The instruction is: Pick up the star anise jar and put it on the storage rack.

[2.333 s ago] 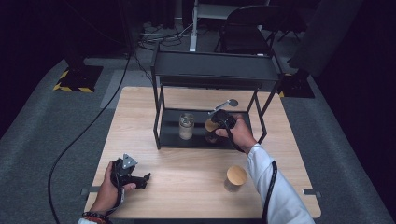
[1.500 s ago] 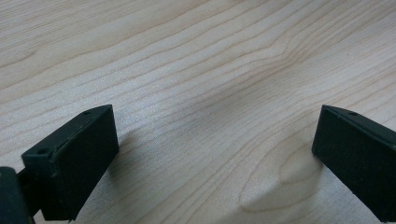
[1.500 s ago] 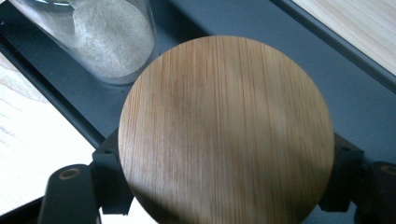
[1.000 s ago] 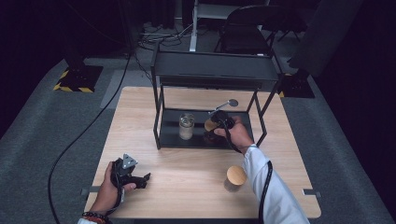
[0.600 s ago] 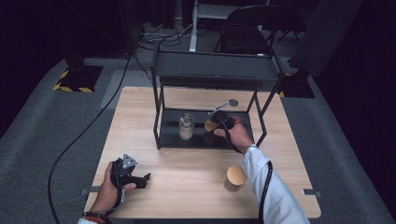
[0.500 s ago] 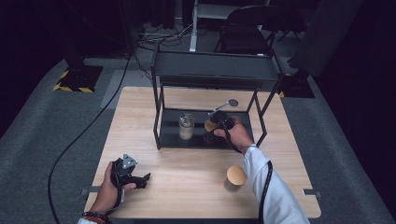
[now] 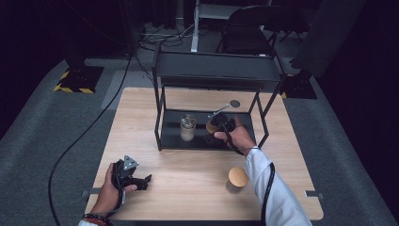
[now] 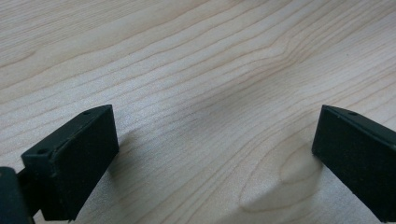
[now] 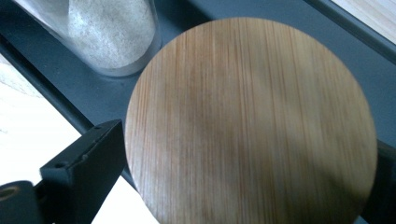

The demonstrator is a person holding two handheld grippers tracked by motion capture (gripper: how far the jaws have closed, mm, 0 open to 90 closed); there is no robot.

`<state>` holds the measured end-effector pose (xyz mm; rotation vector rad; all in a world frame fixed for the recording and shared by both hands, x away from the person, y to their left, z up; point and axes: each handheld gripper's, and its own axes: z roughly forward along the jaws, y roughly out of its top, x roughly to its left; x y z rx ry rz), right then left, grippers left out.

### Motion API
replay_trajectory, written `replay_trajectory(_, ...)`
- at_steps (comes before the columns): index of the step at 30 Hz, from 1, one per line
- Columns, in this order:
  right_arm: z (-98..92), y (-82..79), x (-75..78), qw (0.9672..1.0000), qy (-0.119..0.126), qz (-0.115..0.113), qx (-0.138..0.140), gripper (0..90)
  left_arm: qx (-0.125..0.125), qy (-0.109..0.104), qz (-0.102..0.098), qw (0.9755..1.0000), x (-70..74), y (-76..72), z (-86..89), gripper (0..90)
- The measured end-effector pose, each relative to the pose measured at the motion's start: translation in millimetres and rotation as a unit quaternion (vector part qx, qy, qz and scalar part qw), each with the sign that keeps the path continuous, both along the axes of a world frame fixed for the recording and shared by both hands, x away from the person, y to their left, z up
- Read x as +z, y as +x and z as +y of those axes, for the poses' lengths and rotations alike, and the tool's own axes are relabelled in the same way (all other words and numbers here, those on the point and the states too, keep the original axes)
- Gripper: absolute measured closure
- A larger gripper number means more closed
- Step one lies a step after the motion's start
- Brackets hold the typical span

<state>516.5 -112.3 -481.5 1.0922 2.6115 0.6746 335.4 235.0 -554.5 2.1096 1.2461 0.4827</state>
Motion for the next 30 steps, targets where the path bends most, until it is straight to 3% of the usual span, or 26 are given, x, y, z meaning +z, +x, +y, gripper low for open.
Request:
replay_trajectory(14, -3.9, -4.1, 2.7, 0.9995, -0.011, -0.028, 0.009, 3.8, 0.0, 0.0, 0.0, 1.0, 0.1, -0.1, 0.0, 0.2)
replay_trajectory(30, -9.9, -20.1, 14.4, 0.9979, -0.013, -0.058, 0.023, 3.6, 0.0, 0.0, 0.0, 1.0, 0.0, 0.0, 0.0, 0.1)
